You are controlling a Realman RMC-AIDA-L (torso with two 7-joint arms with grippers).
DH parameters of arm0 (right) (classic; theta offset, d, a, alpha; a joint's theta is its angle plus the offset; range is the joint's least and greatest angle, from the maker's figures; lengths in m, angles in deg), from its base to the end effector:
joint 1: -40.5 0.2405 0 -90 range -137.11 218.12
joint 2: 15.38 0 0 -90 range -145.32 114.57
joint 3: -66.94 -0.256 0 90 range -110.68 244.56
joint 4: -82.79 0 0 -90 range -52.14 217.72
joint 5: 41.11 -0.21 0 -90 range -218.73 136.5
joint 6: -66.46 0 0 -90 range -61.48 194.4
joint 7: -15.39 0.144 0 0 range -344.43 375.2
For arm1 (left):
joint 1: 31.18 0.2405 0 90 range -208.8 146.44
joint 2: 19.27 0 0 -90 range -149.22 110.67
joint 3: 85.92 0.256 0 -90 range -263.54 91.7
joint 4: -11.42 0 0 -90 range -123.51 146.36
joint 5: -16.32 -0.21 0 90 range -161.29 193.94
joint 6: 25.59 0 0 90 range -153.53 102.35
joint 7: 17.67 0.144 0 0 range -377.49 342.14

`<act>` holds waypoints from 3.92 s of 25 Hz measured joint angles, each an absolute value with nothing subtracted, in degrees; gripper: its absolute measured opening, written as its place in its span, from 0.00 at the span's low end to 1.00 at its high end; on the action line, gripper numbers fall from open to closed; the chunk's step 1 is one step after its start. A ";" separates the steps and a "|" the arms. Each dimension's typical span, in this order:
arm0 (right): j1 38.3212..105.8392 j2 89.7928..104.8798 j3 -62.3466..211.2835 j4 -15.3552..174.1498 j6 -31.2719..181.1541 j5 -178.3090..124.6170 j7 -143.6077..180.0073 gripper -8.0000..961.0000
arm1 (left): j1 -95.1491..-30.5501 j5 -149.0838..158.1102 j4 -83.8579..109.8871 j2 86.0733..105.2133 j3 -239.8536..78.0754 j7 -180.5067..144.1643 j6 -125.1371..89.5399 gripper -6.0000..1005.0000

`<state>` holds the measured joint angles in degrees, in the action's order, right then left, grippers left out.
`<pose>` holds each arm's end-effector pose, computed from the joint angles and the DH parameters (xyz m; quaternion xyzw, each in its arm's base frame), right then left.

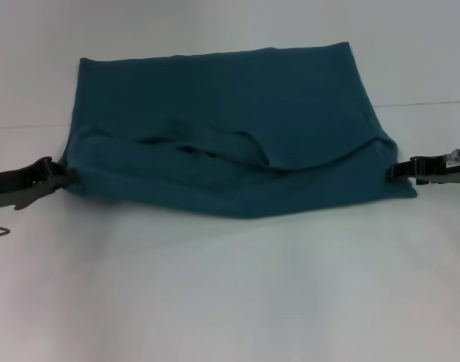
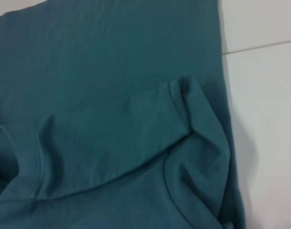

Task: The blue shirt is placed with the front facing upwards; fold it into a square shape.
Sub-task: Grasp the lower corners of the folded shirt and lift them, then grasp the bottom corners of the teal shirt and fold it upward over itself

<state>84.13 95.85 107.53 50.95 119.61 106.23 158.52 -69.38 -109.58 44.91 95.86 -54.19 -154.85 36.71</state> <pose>0.3154 0.4324 0.0527 -0.7286 0.5893 0.0418 0.3466 -0.2996 0.4081 0.0367 -0.6777 -0.6500 -0.2441 0.2421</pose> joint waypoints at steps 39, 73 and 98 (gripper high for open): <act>83.67 95.82 107.83 46.06 129.87 105.88 158.93 0.08 | -68.79 -112.73 46.49 95.81 -53.94 -154.97 39.76 0.02; 75.11 97.20 108.36 32.69 165.56 113.11 154.55 0.08 | -57.62 -131.42 63.17 97.01 -54.12 -159.39 77.99 0.02; 78.80 94.72 99.27 32.98 154.06 101.76 155.96 0.08 | -69.08 -132.04 58.01 92.61 -60.21 -163.79 69.18 0.02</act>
<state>78.80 94.72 99.27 32.98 154.06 101.76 155.96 -69.08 -132.04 58.01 92.61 -60.21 -163.79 69.18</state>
